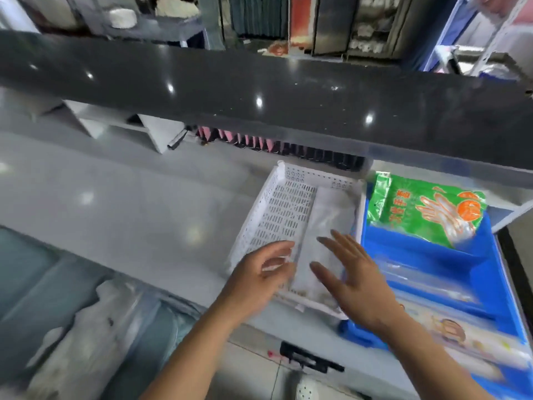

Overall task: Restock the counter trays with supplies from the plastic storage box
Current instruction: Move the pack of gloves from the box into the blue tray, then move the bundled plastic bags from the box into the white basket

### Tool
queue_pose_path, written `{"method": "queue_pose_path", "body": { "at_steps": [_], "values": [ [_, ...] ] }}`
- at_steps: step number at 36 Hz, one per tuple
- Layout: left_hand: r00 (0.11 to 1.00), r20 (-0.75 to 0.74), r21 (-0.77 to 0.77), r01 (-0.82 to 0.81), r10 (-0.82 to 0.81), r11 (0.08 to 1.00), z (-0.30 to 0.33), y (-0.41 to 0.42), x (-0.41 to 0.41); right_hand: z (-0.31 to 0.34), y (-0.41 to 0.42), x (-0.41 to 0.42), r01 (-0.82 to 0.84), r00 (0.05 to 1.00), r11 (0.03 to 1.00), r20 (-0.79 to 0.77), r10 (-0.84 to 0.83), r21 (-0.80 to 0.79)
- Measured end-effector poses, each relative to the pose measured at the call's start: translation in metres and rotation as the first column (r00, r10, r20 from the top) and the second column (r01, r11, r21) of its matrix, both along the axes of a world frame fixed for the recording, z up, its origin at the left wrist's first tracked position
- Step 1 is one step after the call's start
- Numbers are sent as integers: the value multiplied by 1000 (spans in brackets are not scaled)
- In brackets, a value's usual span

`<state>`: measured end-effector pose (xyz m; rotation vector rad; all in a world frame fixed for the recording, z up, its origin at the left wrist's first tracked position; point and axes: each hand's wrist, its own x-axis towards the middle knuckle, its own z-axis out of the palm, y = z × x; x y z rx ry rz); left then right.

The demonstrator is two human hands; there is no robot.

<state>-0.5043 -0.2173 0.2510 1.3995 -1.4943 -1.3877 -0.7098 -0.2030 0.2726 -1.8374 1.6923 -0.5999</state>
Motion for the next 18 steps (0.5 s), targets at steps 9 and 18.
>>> {"method": "queue_pose_path", "body": {
  "at_steps": [9, 18],
  "values": [
    [788, 407, -156, -438, 462, 885, -63, 141, 205, -10, 52, 189, -252, 962, 967, 112, 247, 29],
    [725, 505, 88, -583, 469, 808, -131, 266, 327, -77, 91, 333, -587, 753, 718, -74, 654, 375]
  ]
}}
